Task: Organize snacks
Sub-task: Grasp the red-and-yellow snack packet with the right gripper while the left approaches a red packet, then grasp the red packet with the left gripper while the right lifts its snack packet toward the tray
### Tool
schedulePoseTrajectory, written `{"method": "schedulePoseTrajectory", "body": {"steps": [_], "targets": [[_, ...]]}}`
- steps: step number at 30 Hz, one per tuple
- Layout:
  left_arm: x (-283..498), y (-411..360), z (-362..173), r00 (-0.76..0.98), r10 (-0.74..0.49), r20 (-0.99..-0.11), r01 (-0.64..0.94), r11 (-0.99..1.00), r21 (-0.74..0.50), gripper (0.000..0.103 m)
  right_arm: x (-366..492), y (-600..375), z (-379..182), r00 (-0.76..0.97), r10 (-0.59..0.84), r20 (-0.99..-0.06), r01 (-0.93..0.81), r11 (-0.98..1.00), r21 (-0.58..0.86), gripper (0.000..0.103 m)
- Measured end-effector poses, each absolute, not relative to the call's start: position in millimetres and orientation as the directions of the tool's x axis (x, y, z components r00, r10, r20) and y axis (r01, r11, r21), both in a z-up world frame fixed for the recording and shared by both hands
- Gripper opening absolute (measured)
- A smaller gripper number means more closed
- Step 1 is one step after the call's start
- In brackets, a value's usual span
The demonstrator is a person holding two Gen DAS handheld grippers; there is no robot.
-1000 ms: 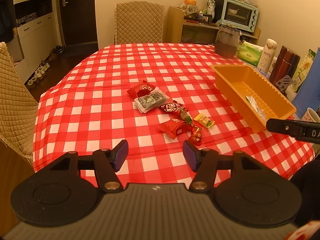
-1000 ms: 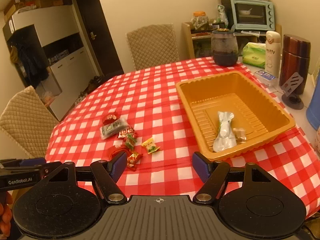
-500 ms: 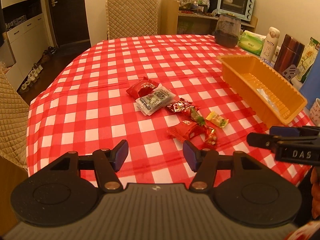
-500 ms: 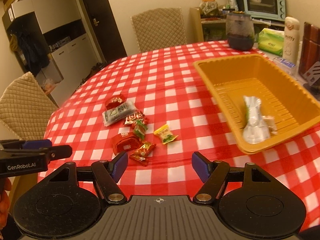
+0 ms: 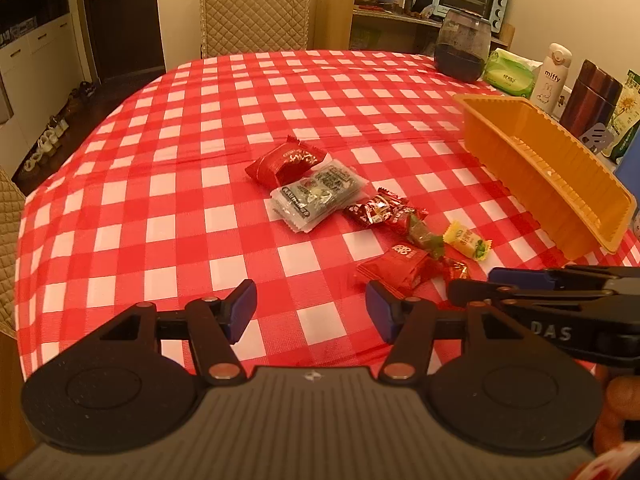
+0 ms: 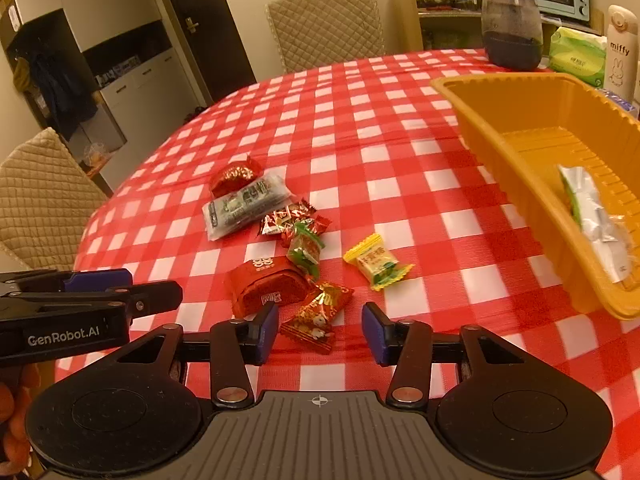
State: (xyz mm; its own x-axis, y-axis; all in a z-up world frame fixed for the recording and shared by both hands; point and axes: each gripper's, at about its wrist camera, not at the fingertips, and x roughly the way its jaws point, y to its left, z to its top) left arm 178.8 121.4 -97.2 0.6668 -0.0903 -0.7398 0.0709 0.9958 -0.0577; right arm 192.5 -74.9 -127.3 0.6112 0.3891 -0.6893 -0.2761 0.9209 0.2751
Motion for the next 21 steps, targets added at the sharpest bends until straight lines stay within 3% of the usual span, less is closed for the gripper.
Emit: {"method": "schedulePoseTrajectory", "body": {"steps": [7,10,21], "targets": [[183.3,123.4,-104.3,0.660,-0.118,-0.742,0.086,0.993,-0.082,0.057,198.7,-63.4,-137.9,0.617,0.368,-0.696,-0.284,0.928,0.240,0.036],[183.3,122.7,-105.2,0.660,-0.133,-0.739,0.099,0.991,-0.090,0.057,197.8,-63.3,-139.0,0.627,0.356,-0.693,-0.292,0.932,0.215,0.024],[195.9,85.3,-109.2,0.661,-0.182,-0.728,0.271,0.963,0.005,0.057,185.6,-99.6,-131.0,0.655,0.308,-0.690,-0.281,0.947,0.155,0.021]]}}
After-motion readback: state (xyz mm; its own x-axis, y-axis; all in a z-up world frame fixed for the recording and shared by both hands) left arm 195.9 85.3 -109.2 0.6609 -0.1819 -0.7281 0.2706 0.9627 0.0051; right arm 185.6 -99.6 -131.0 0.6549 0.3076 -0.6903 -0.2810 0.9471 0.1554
